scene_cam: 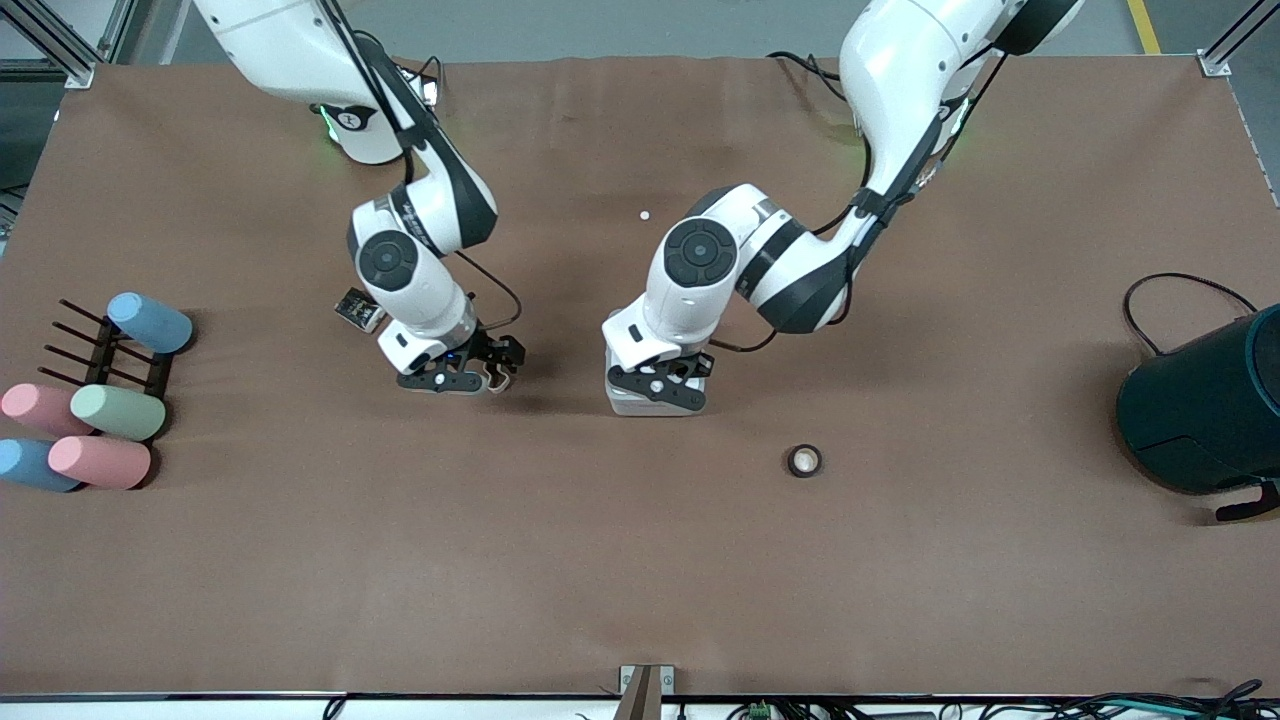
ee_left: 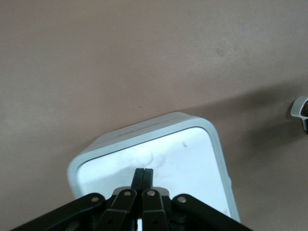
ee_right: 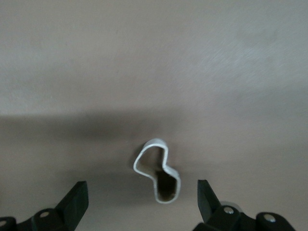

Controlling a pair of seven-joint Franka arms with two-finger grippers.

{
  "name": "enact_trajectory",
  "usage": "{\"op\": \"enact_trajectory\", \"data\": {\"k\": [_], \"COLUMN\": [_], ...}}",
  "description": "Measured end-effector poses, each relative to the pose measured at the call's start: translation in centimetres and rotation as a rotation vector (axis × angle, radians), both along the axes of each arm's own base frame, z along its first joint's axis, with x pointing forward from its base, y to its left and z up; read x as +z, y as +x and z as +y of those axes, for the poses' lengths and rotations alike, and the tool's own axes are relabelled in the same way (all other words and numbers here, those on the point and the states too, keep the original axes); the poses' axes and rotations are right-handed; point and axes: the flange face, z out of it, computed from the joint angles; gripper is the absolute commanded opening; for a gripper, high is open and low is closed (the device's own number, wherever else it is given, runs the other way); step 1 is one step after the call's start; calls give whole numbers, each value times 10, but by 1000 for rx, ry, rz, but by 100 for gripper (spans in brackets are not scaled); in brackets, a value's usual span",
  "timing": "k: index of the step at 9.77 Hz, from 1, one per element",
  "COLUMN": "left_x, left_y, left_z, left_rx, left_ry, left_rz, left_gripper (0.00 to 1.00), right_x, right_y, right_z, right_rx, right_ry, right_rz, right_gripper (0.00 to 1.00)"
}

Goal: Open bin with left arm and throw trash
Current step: 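Lift the bin lid with the left gripper while the right gripper grasps the strip, then drop the white strip into the bin while the left gripper reaches the tape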

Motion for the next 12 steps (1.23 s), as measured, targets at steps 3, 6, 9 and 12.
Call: {"op": "enact_trajectory", "data": {"k": [3,6,9,12], "left_x": [-14,-10,50,96], "left_y": [-2,2,14,60], "left_z": [-5,-2,23,110], "left_rx": [28,61,93,116], "left_ry": [4,4,51,100], "left_rz": [5,7,6,0], "left_gripper": [0,0,5,48], "right_x": [-12,-28,-39,-33], "right_y": [-3,-3,-2,3], "right_z": [2,-2,-6,-8], "right_rx": [-6,-14,-47,-121], "right_ry": [-11,-17,-25,-22], "right_rz": [17,21,28,23], "right_gripper": [91,72,6,0]}}
